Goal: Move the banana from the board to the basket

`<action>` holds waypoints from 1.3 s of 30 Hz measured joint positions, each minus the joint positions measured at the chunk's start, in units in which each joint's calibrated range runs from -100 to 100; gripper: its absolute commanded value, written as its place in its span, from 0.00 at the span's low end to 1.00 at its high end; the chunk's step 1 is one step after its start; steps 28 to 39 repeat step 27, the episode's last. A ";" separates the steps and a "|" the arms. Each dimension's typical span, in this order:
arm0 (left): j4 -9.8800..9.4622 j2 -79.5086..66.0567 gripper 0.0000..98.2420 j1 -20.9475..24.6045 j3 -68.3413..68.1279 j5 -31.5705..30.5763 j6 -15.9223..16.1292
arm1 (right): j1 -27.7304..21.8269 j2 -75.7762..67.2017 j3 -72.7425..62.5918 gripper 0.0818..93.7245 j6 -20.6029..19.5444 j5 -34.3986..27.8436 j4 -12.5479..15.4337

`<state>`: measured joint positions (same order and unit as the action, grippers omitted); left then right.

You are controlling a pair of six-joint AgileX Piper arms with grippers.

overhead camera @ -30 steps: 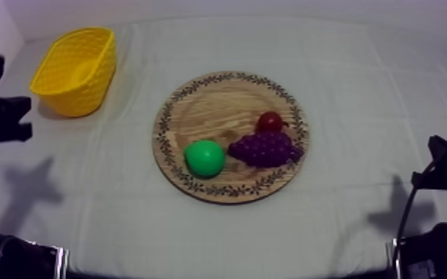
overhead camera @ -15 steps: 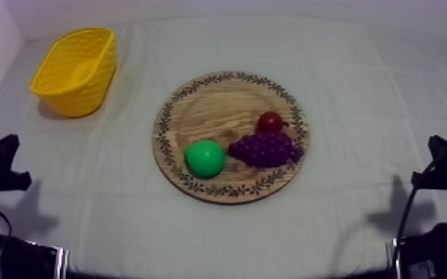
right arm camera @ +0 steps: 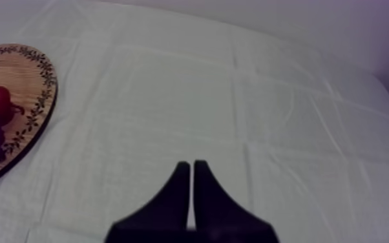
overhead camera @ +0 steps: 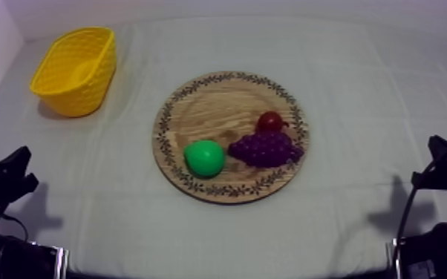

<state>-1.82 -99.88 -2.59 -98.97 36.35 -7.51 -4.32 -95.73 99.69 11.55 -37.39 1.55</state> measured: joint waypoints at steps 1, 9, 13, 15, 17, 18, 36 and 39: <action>0.00 0.00 0.00 -0.21 -0.19 -1.12 -0.88 | 0.00 0.00 0.00 0.00 0.00 0.00 0.00; -0.24 -0.12 0.00 -0.72 -0.75 -4.46 -3.01 | 0.00 0.00 0.00 0.00 0.00 0.00 0.00; -0.24 -0.12 0.00 -0.73 -0.75 -4.55 -3.01 | 0.00 0.00 0.00 0.00 0.00 0.00 0.00; -0.24 -0.12 0.00 -0.76 -0.81 -4.55 -3.01 | 0.00 0.00 0.00 0.00 0.00 0.00 0.00; -0.24 -0.12 0.00 -0.76 -0.81 -4.55 -3.01 | 0.00 0.00 0.00 0.00 0.00 0.00 0.00; -0.24 -0.12 0.00 -0.76 -0.81 -4.55 -3.01 | 0.00 0.00 0.00 0.00 0.00 0.00 0.00; -0.24 -0.12 0.00 -0.76 -0.81 -4.55 -3.01 | 0.03 0.00 0.00 0.00 0.00 0.00 0.00; -0.24 -0.12 0.00 -0.76 -0.81 -4.55 -3.01 | 0.03 0.00 0.00 0.00 0.00 0.00 0.00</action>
